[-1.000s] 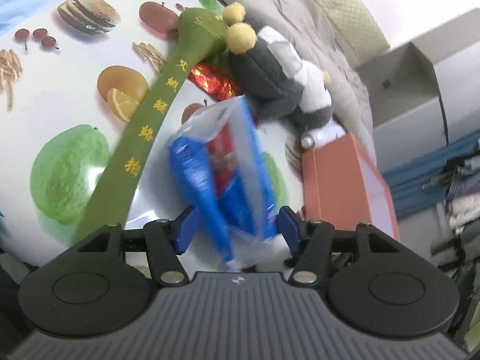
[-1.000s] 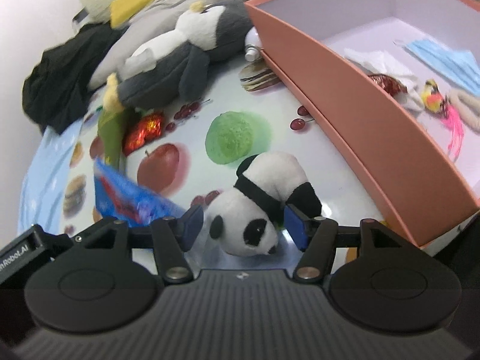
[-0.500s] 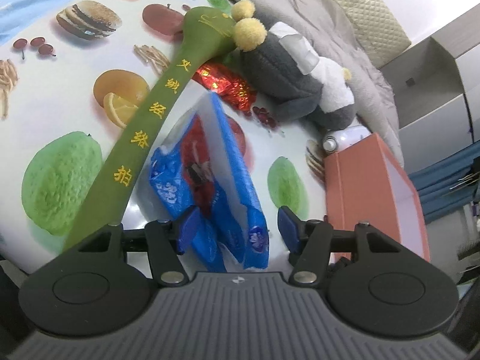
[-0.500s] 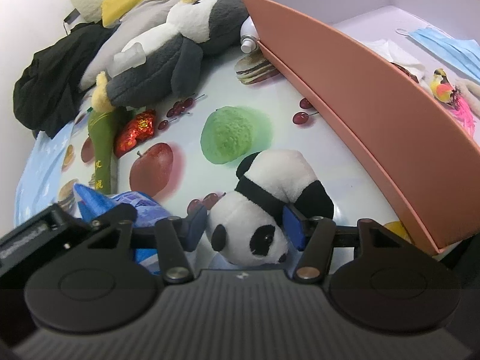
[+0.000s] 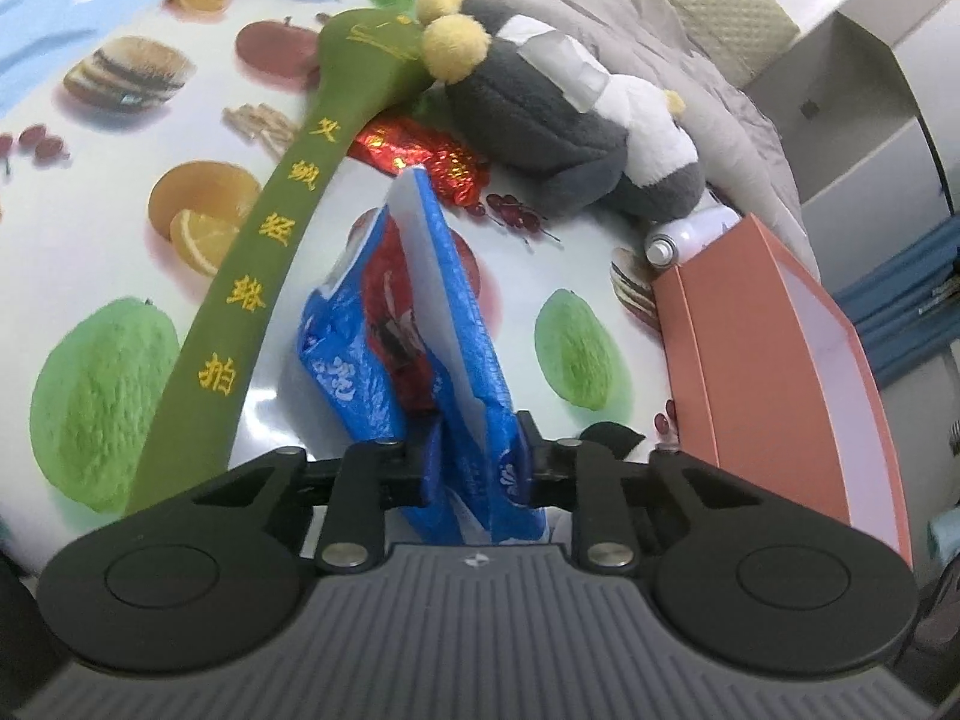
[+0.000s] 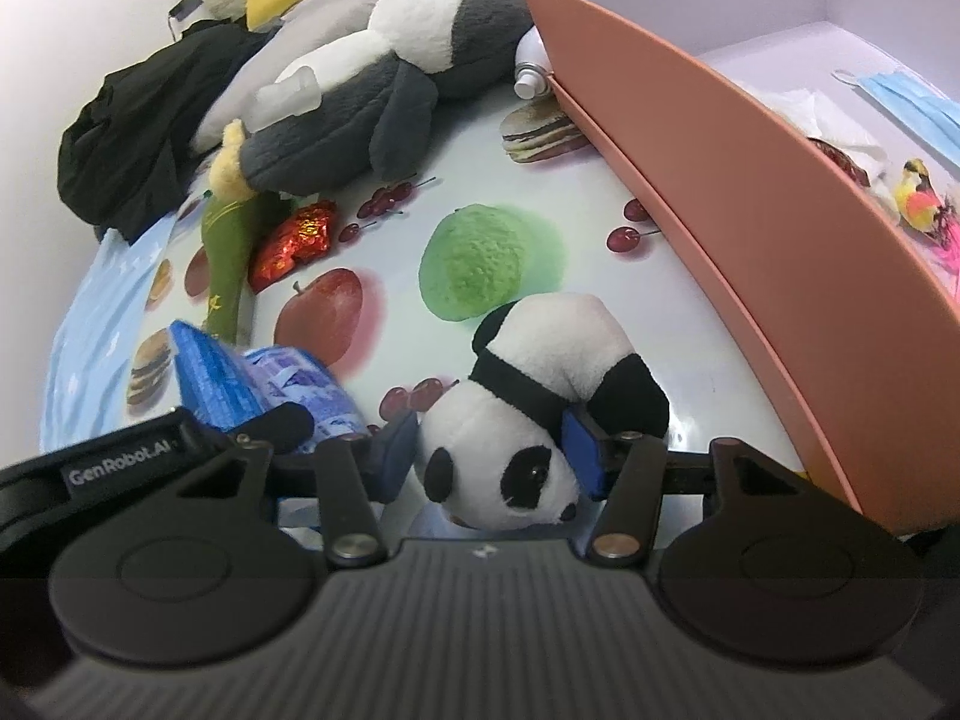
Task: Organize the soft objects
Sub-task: 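Lift the blue snack bag with the left tool while the right lifts the small panda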
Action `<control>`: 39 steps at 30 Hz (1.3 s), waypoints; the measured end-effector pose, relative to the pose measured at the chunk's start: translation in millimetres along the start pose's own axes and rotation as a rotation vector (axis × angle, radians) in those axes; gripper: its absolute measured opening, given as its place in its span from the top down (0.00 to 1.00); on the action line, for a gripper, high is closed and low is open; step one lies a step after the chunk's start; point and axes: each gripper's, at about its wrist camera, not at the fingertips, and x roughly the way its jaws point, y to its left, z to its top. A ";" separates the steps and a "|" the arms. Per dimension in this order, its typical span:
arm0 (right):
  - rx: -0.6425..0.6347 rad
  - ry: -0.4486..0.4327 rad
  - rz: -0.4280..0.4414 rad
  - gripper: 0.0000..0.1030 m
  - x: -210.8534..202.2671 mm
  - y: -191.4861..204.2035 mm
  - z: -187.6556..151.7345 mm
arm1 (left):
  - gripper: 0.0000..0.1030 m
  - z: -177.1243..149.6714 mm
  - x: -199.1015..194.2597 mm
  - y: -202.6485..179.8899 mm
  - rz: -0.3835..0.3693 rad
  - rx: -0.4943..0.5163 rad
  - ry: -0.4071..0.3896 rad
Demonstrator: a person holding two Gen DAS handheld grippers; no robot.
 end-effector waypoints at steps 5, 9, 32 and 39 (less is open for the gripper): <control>-0.058 0.004 0.008 0.48 -3.8 3.4 -0.5 | 0.87 -1.2 -6.9 -7.5 -0.001 0.092 -0.003; -0.077 0.005 0.009 0.49 -8.1 0.9 -1.9 | 0.88 -4.0 -14.9 -11.9 0.001 0.158 -0.014; -0.185 -0.136 0.072 0.49 -97.7 8.0 5.1 | 0.89 0.1 -85.2 -45.0 -0.101 0.327 -0.028; -0.211 -0.223 0.082 0.49 -142.4 11.1 13.9 | 0.89 7.1 -118.6 -71.5 -0.175 0.373 -0.040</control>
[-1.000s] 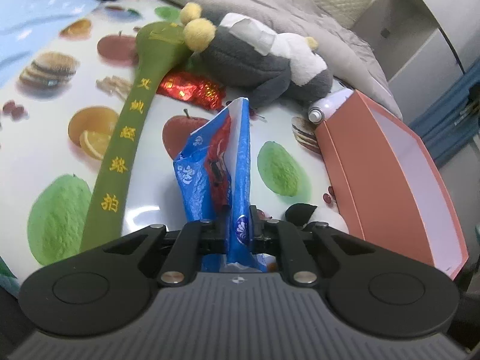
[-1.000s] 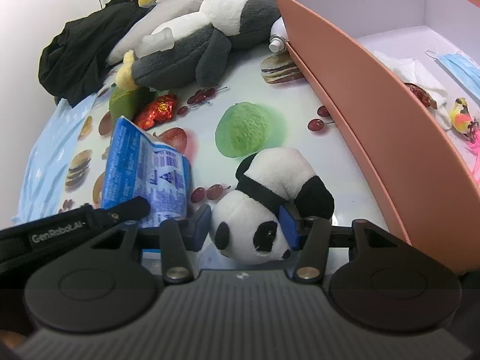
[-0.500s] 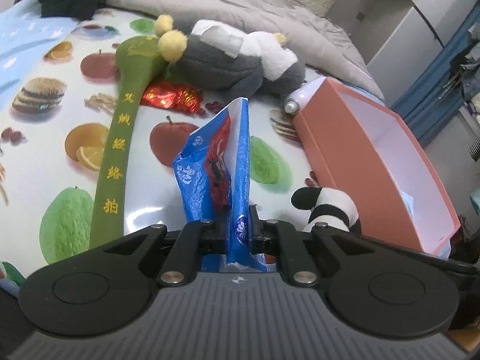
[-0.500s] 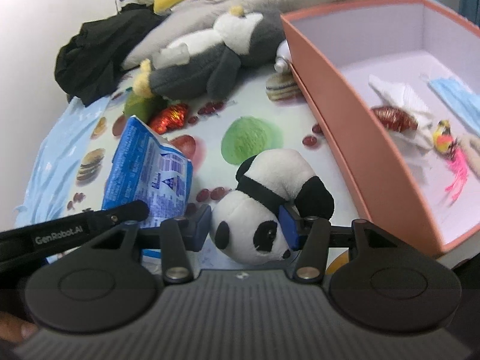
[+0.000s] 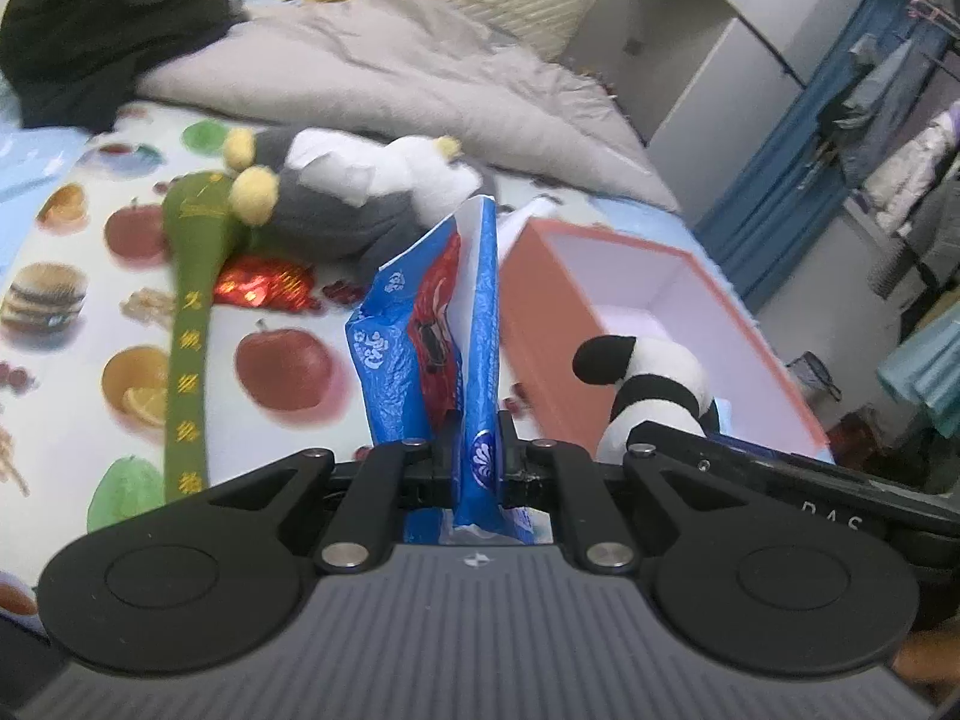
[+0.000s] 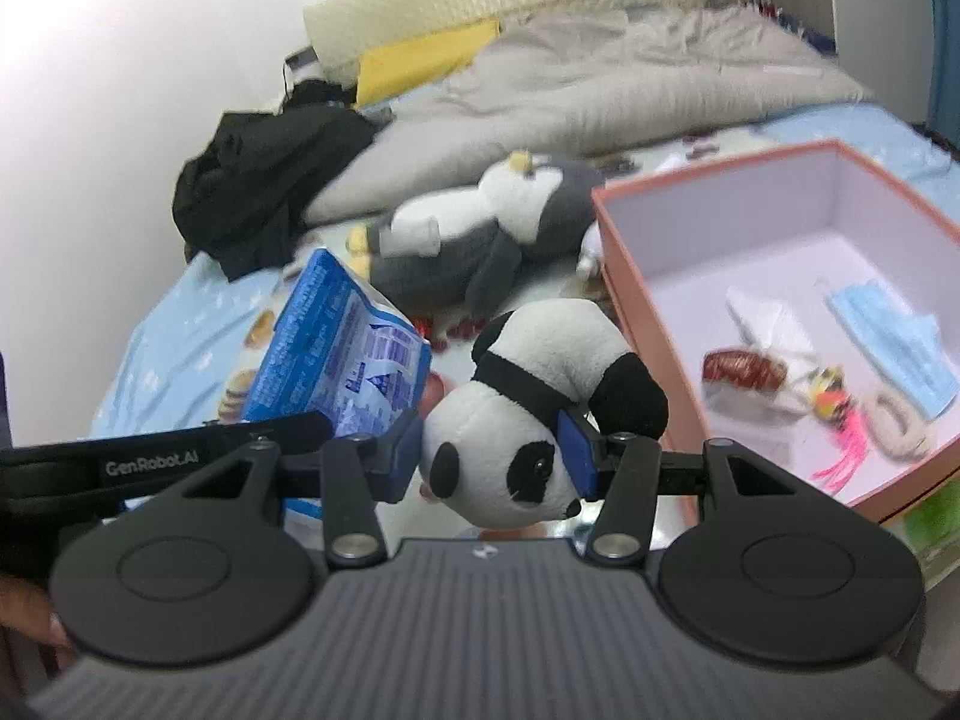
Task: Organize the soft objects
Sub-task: 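Lift the blue snack bag with the left tool while the right lifts the small panda, then carry the blue snack bag with the left tool while the right carries the panda over the box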
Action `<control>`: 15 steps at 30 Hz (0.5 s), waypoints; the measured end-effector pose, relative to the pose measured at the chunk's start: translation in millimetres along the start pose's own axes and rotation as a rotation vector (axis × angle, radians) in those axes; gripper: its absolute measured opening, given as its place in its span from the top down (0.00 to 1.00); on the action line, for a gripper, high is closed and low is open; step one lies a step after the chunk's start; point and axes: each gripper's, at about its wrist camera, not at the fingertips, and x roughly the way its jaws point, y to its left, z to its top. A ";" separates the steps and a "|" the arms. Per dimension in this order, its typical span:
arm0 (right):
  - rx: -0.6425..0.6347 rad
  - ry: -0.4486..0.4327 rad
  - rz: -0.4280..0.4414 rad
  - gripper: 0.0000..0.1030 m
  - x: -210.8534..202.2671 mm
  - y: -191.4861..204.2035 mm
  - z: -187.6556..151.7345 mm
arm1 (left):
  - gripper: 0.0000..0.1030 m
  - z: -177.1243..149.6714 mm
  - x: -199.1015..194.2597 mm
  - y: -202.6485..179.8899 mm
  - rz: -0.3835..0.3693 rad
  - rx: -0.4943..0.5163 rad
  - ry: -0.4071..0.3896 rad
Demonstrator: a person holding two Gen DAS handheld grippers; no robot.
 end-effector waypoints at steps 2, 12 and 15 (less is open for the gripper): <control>-0.003 -0.025 -0.003 0.49 -12.2 -1.8 4.4 | 0.89 4.7 -6.2 -10.6 -0.021 0.016 -0.007; -0.003 -0.138 -0.085 0.49 -63.7 -29.5 16.5 | 0.89 24.8 -2.0 -73.9 -0.125 0.122 -0.015; 0.009 -0.159 -0.123 0.49 -69.4 -44.6 23.0 | 0.89 32.5 14.1 -94.0 -0.163 0.150 0.005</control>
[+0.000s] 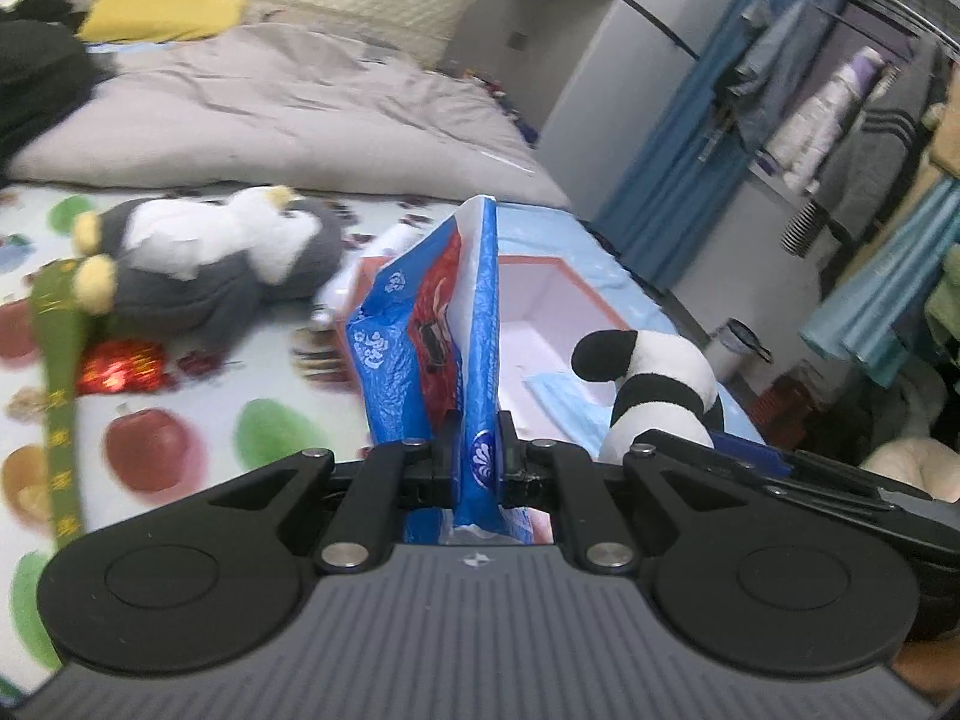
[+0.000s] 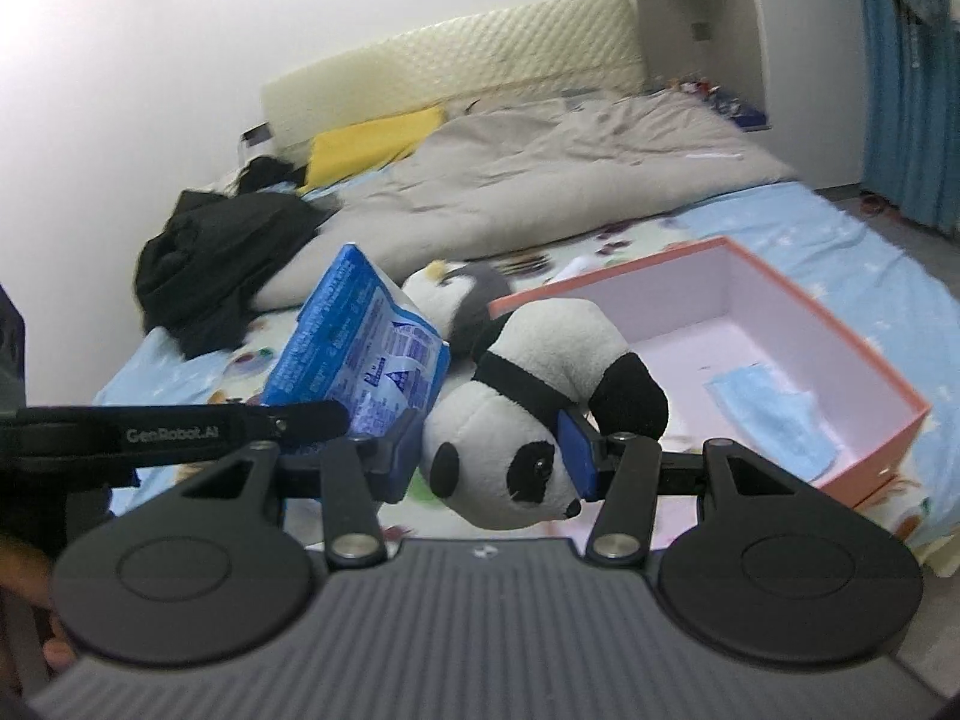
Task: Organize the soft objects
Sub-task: 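Carry the blue snack bag with the left tool while the right carries the panda over the box, then open both tools over the pink box to drop the snack bag and panda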
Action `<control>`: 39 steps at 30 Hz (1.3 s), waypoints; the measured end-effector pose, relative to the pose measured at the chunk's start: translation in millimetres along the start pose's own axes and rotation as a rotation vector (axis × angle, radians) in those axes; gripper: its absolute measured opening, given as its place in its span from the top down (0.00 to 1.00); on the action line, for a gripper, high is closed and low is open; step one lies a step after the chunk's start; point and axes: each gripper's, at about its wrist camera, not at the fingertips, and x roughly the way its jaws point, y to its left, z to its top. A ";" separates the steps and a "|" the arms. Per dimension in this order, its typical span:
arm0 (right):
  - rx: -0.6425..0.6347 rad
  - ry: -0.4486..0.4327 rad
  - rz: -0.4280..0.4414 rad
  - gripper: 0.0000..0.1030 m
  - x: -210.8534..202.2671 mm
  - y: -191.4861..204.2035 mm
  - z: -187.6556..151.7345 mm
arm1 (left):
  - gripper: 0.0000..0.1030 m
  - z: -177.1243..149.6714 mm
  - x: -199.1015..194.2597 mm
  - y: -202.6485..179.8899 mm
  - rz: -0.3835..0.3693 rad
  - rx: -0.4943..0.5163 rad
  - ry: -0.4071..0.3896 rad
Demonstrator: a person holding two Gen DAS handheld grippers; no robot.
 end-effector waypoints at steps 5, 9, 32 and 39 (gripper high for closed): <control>0.013 0.000 -0.054 0.49 11.9 -29.5 15.7 | 0.89 20.5 45.1 -19.5 -0.042 0.030 0.052; 0.020 0.019 -0.094 0.49 35.0 -55.7 25.6 | 0.89 33.8 92.9 -29.2 -0.044 0.070 0.105; 0.117 0.257 -0.205 0.40 124.7 -154.6 25.2 | 0.74 74.4 243.6 -36.4 0.023 0.121 0.341; 0.079 0.223 -0.187 0.39 112.6 -139.3 25.0 | 0.57 77.3 213.5 -41.1 0.031 0.179 0.263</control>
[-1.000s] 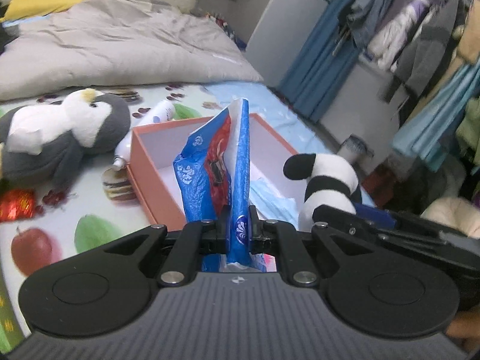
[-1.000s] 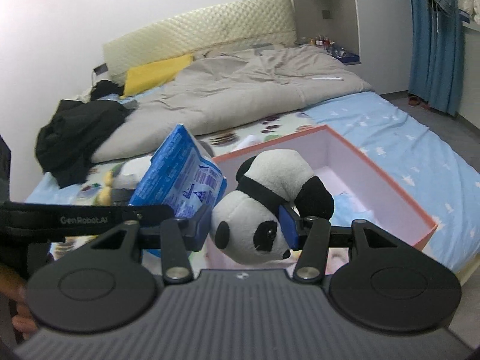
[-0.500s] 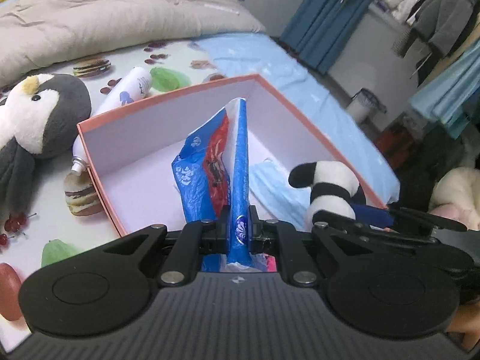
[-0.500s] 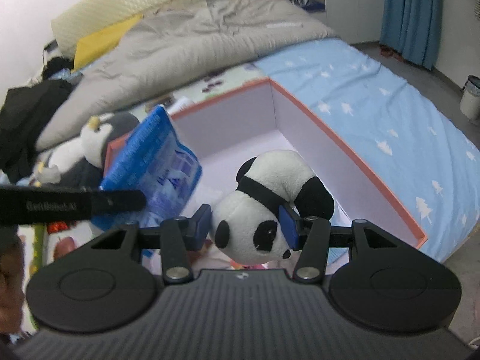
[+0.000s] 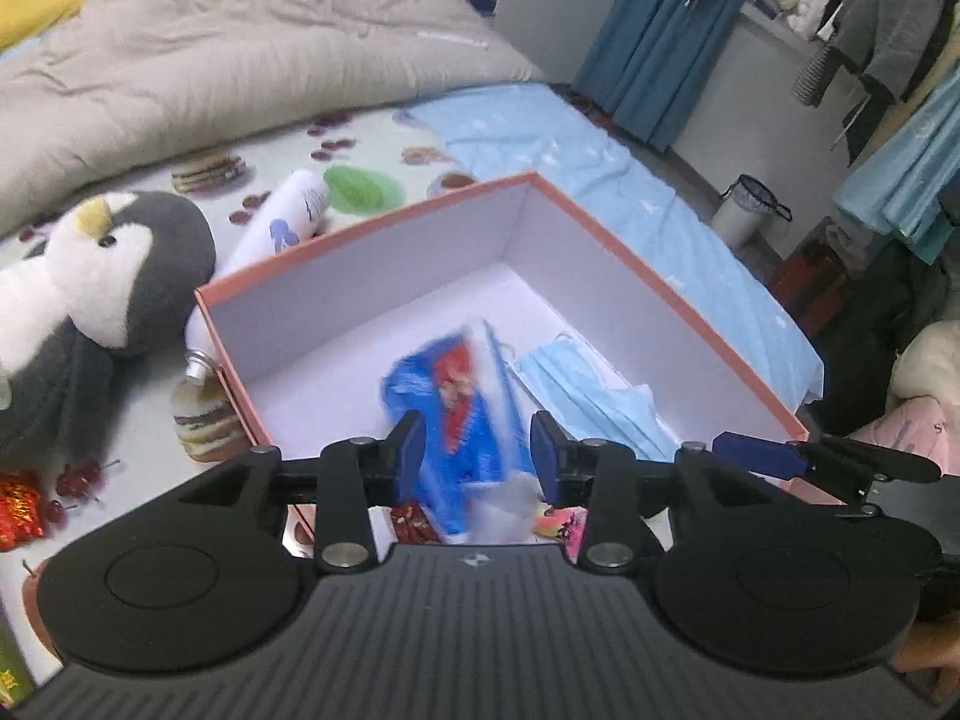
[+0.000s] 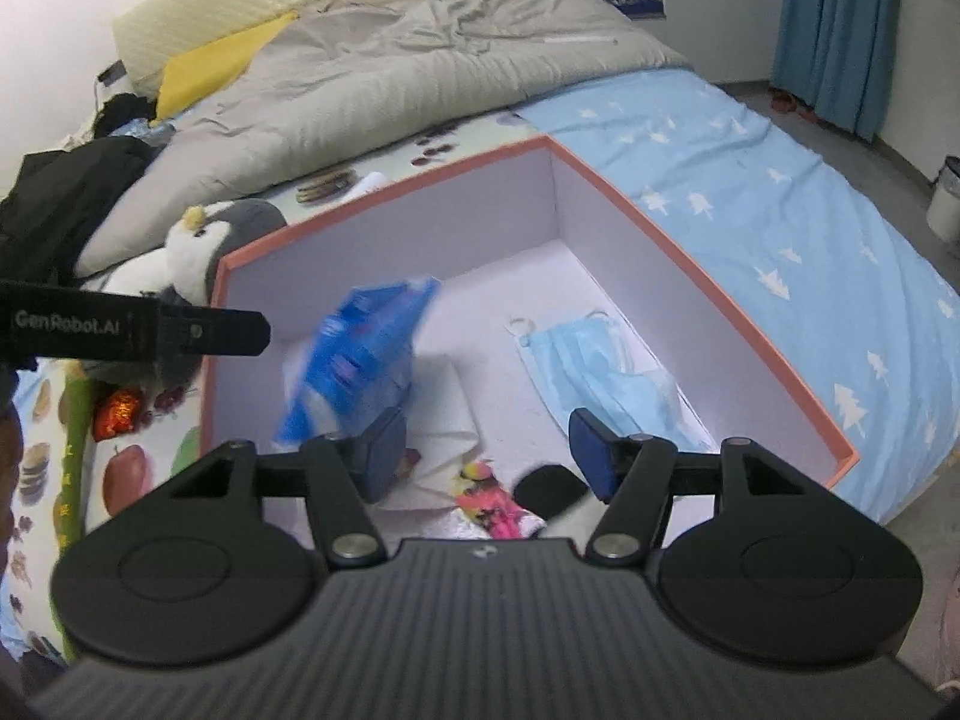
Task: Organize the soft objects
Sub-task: 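Open both tools over the pink box to drop the snack bag and panda, then move both open tools back toward the red candy packet and clear cup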
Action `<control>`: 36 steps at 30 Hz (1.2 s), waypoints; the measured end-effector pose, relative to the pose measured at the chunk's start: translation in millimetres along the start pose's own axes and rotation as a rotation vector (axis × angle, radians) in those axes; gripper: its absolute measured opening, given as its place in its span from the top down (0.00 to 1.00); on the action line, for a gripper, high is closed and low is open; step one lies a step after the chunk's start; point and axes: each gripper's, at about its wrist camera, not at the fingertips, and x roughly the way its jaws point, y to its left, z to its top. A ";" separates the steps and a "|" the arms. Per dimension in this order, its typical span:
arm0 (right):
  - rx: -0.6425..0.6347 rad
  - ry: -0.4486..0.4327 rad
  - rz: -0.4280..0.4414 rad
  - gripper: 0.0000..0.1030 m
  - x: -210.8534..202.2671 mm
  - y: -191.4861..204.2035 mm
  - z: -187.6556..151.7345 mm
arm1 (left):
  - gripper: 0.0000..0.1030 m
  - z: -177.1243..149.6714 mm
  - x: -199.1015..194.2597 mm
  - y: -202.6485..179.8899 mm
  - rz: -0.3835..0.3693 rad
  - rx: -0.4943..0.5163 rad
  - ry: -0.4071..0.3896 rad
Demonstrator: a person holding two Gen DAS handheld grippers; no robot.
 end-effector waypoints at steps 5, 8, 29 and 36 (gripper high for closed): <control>-0.005 -0.064 0.027 0.39 -23.0 11.3 -8.5 | 0.57 -18.3 -35.2 -1.8 0.013 0.033 -0.074; -0.011 -0.106 0.038 0.39 -39.1 20.2 -16.1 | 0.57 -32.1 -54.6 2.1 0.000 0.026 -0.108; -0.111 -0.314 0.129 0.39 -127.8 82.2 -83.9 | 0.57 -155.5 -175.5 18.4 0.028 -0.062 -0.287; -0.142 -0.296 0.149 0.39 -141.8 96.5 -108.7 | 0.57 -200.5 -198.9 31.5 0.071 -0.098 -0.284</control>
